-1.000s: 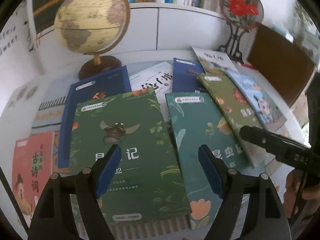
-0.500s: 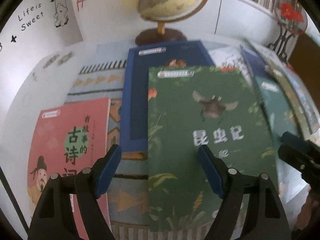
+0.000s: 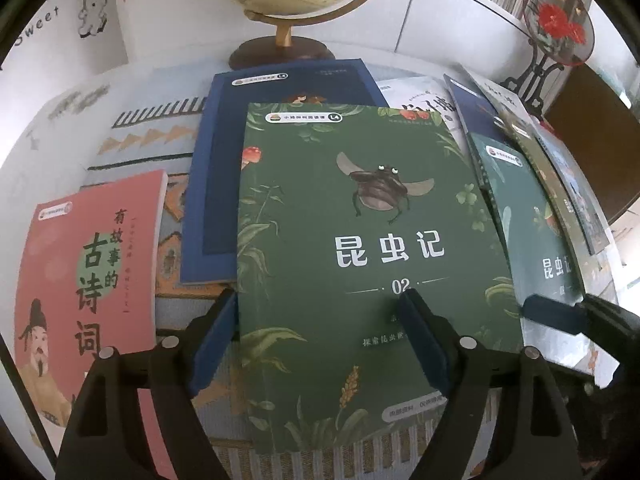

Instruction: Organize books

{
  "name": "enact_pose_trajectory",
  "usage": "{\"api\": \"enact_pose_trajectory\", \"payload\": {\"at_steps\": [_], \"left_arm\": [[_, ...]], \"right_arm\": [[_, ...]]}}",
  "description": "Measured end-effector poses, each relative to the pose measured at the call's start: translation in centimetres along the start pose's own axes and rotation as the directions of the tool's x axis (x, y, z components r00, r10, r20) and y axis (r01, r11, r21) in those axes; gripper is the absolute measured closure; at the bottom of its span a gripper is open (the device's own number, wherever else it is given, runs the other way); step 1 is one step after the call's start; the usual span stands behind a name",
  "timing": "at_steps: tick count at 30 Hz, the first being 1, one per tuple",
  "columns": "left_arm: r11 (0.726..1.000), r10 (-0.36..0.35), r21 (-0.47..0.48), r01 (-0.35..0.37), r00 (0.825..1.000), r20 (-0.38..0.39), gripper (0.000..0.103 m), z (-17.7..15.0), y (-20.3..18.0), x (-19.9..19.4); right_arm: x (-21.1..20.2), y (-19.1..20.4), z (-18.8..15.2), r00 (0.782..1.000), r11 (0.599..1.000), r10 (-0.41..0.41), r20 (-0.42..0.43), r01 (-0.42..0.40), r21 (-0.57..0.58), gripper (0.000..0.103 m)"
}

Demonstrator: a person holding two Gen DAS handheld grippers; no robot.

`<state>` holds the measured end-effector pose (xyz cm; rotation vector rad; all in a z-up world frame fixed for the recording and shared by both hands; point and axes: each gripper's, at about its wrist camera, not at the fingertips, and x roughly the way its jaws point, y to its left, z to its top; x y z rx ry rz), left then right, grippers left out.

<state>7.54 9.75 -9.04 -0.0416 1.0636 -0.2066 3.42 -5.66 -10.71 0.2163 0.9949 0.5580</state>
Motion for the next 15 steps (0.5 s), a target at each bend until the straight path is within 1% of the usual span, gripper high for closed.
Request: {"api": "enact_pose_trajectory", "payload": {"at_steps": [2,3,5,8,10,13,15], "left_arm": [[1.000,-0.006,-0.004,0.006,1.000,-0.001,0.023,0.0,0.1,0.0],[1.000,0.004,0.002,-0.004,1.000,-0.001,0.023,-0.1,0.0,0.0],[1.000,0.013,0.009,-0.013,1.000,-0.003,0.023,0.0,0.2,0.0],[1.000,0.021,0.017,-0.021,1.000,-0.010,0.023,-0.1,0.0,-0.1],[1.000,0.025,0.019,-0.024,1.000,-0.019,0.023,-0.3,-0.2,-0.2],[0.999,0.035,0.033,-0.034,0.999,-0.033,0.023,-0.8,-0.7,-0.6],[0.997,0.051,0.066,-0.049,0.998,-0.037,0.023,-1.9,-1.4,-1.3]], "right_arm": [[0.0,-0.3,-0.1,0.997,0.997,0.080,-0.008,-0.079,0.020,0.044],[0.0,-0.6,-0.2,0.992,0.991,0.126,-0.011,-0.126,0.039,0.042],[-0.1,-0.8,-0.3,0.986,0.985,0.165,-0.016,-0.164,0.045,0.042],[-0.1,-0.8,-0.5,0.979,0.978,0.203,-0.024,-0.202,0.056,0.042],[-0.1,-0.6,-0.6,0.978,0.978,0.206,-0.035,-0.204,0.047,0.042],[-0.3,0.0,-0.9,0.983,0.985,0.174,-0.058,-0.173,0.027,0.042],[-0.5,0.5,-1.5,0.985,0.988,0.157,-0.078,-0.156,0.017,0.042]]}}
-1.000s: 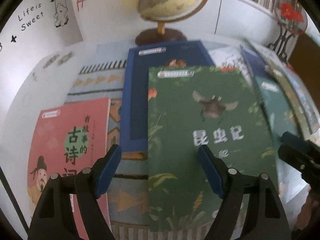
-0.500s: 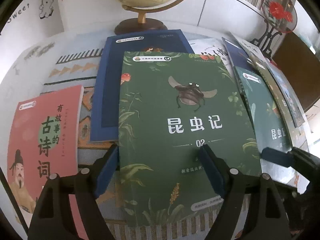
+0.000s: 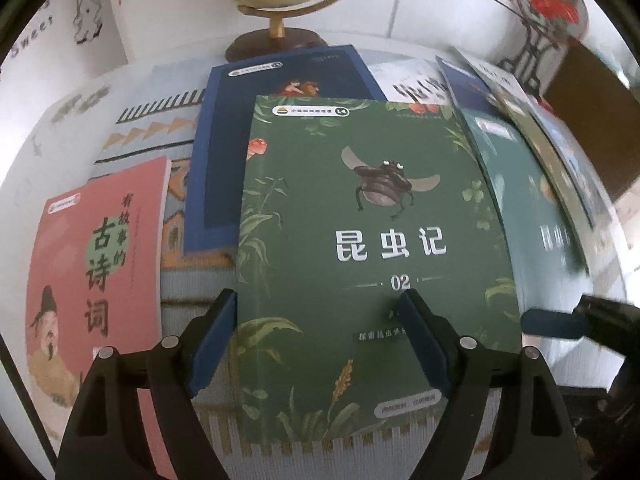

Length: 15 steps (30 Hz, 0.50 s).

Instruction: Organize books

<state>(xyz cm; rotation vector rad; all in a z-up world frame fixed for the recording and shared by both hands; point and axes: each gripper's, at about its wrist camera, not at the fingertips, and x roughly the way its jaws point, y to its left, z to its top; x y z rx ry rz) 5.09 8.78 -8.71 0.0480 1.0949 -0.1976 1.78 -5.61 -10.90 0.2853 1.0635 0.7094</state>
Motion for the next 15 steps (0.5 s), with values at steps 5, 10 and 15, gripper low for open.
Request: {"api": "enact_pose_trajectory", "payload": {"at_steps": [5,10,15], "left_arm": [[0.999,-0.044,0.016,0.044,0.999,-0.022,0.023,-3.2,0.3,-1.5],[0.999,-0.033,-0.019,0.033,0.999,-0.017,0.024,-2.7,1.1,-1.4],[0.999,-0.011,-0.051,0.011,1.000,-0.015,0.021,-2.5,1.8,-1.0]], "right_arm": [[-0.1,1.0,-1.5,0.999,0.999,-0.031,-0.024,0.030,-0.027,0.043],[0.8,0.9,-0.1,0.998,0.998,-0.063,0.018,0.063,0.016,0.043],[2.4,0.7,0.5,0.983,0.984,-0.175,0.059,0.172,0.054,0.060]]}}
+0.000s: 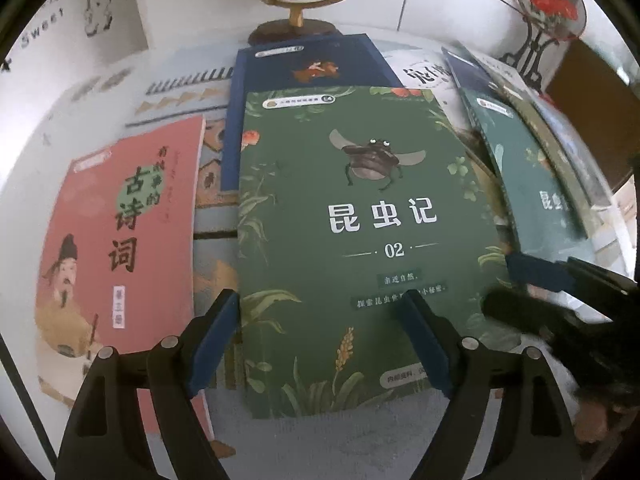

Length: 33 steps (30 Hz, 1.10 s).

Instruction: Organize books

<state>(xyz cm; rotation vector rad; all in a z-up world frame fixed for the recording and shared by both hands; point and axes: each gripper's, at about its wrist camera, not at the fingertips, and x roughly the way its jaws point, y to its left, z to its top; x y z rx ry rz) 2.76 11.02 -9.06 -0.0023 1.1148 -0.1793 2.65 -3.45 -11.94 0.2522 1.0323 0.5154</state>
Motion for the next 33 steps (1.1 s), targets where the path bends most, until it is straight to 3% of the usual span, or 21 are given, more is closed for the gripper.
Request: {"api": "enact_pose_trajectory", "payload": {"at_steps": [1,5,9,11,13,15,17,19,22,24,26,27,28,33], "left_arm": [[1.000,-0.007,-0.002,0.007,1.000,0.001,0.021,0.0,0.1,0.0],[1.000,-0.011,0.018,0.011,1.000,0.010,0.021,0.2,-0.2,0.1],[0.998,-0.034,0.051,0.033,0.999,0.010,0.021,0.5,-0.9,0.3],[0.997,-0.043,0.062,0.043,0.999,0.012,0.022,0.5,-1.3,0.4],[0.996,-0.051,0.071,0.049,0.999,0.016,0.022,0.4,-1.5,0.4],[0.996,-0.059,0.073,0.057,0.998,0.022,0.022,0.4,-1.4,0.4],[0.996,-0.062,0.073,0.060,0.998,0.025,0.022,0.5,-1.4,0.5],[0.995,-0.057,0.079,0.054,0.998,0.032,0.022,0.5,-1.5,0.5],[0.995,-0.060,0.083,0.056,0.997,0.038,0.022,0.5,-1.6,0.6],[0.994,-0.065,0.086,0.061,0.997,0.044,0.025,0.5,-1.5,0.5],[0.994,-0.078,0.078,0.074,0.996,0.046,0.027,0.5,-1.3,0.5],[0.995,-0.077,0.072,0.073,0.996,0.050,0.026,0.4,-1.3,0.5],[0.995,-0.062,0.076,0.058,0.997,0.052,0.026,0.4,-1.5,0.5],[0.995,-0.060,0.079,0.055,0.996,0.061,0.025,0.5,-1.5,0.5]], "right_arm": [[-0.2,-0.4,0.0,1.000,1.000,-0.013,0.001,0.013,0.023,0.068],[-1.1,-2.5,-0.4,0.999,0.996,0.035,0.013,-0.036,0.079,0.078],[-2.7,-3.5,-1.1,0.995,0.994,-0.091,0.029,0.089,0.062,0.082],[-3.0,-4.5,-0.9,0.998,0.995,-0.049,0.028,0.047,0.084,0.078],[-2.8,-4.8,-0.2,0.999,0.996,0.008,0.044,-0.012,0.087,0.067],[-2.6,-4.5,0.3,0.998,0.997,0.018,0.063,-0.023,0.068,0.060],[-2.3,-4.1,0.8,0.995,0.997,0.054,0.086,-0.059,0.050,0.046],[-2.1,-3.9,0.9,0.990,0.993,0.105,0.097,-0.109,0.035,0.017],[-1.2,-1.6,0.6,0.995,0.997,0.045,0.084,-0.039,-0.065,0.004],[-0.9,-0.9,0.2,0.996,0.995,0.002,0.086,0.007,-0.100,0.004],[-1.1,-1.1,0.1,0.996,0.995,0.017,0.089,-0.008,-0.097,0.005],[-1.0,-1.4,0.1,0.994,0.994,0.083,0.075,-0.077,-0.079,0.016],[-0.8,-2.2,0.2,0.991,0.993,0.117,0.061,-0.116,-0.020,0.017],[-1.9,-3.4,0.2,0.968,0.972,0.231,0.096,-0.234,0.021,0.020]]}}
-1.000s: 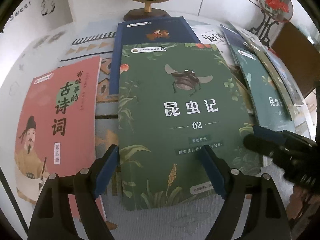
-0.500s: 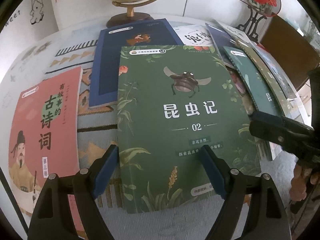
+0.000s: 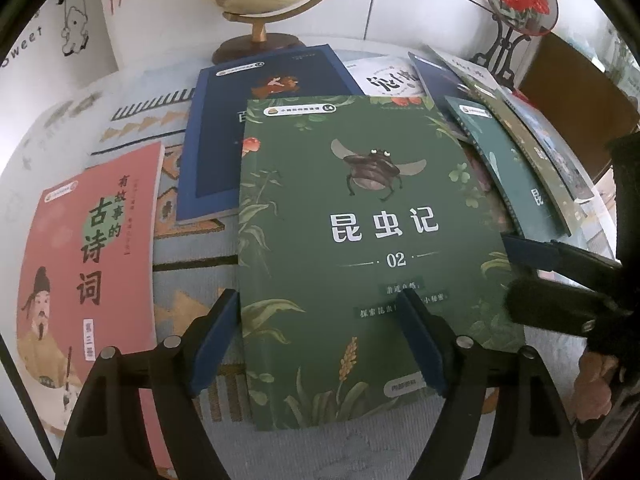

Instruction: Organize books

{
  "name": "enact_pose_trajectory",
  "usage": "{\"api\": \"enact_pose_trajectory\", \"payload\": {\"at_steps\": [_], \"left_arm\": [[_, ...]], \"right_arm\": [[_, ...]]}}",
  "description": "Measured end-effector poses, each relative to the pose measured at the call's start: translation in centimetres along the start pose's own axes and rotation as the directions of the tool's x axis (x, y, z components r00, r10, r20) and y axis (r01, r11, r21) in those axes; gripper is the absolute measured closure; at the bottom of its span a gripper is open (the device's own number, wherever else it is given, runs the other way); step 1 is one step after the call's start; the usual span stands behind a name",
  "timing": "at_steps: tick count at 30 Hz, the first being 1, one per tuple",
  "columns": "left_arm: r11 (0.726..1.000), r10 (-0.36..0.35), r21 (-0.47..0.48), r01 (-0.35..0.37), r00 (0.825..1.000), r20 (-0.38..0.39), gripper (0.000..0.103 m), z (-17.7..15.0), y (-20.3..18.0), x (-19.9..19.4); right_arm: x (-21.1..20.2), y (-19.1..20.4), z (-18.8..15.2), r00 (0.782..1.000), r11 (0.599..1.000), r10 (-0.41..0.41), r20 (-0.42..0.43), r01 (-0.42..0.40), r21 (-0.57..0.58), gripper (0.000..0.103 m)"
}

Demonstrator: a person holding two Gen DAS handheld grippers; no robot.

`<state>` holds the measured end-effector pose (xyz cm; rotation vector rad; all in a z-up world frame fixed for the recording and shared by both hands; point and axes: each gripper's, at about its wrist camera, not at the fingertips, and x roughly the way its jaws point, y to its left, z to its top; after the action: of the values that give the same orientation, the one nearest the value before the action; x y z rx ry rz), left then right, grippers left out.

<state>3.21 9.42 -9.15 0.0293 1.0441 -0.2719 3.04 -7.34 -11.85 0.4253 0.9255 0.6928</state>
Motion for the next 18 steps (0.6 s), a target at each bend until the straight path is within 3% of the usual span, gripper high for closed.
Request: {"api": "enact_pose_trajectory", "payload": {"at_steps": [4,8,14,17,18], "left_arm": [[1.000,0.011,-0.008,-0.010,1.000,0.009,0.025,0.1,0.2,0.1],[1.000,0.011,-0.010,-0.011,1.000,0.011,0.025,0.3,0.3,0.1],[1.000,0.017,0.002,-0.017,1.000,0.011,0.025,0.1,0.2,0.1],[1.000,0.001,-0.009,-0.001,1.000,0.013,0.025,0.1,0.4,0.0],[1.000,0.002,-0.008,-0.001,1.000,0.011,0.025,0.1,0.3,0.0]], "right_arm": [[-0.6,-0.5,-0.5,0.999,0.999,0.048,-0.024,-0.049,-0.009,0.035],[-0.7,-0.8,-0.5,0.996,0.997,0.082,-0.019,-0.082,0.015,0.036],[0.1,0.3,-0.5,1.000,0.999,-0.019,0.007,0.019,-0.025,0.030],[-1.2,-1.1,-0.3,0.989,0.989,0.140,0.044,-0.141,0.032,0.032],[-1.3,-1.7,-0.2,0.976,0.975,0.213,0.044,-0.215,0.059,0.040]]}}
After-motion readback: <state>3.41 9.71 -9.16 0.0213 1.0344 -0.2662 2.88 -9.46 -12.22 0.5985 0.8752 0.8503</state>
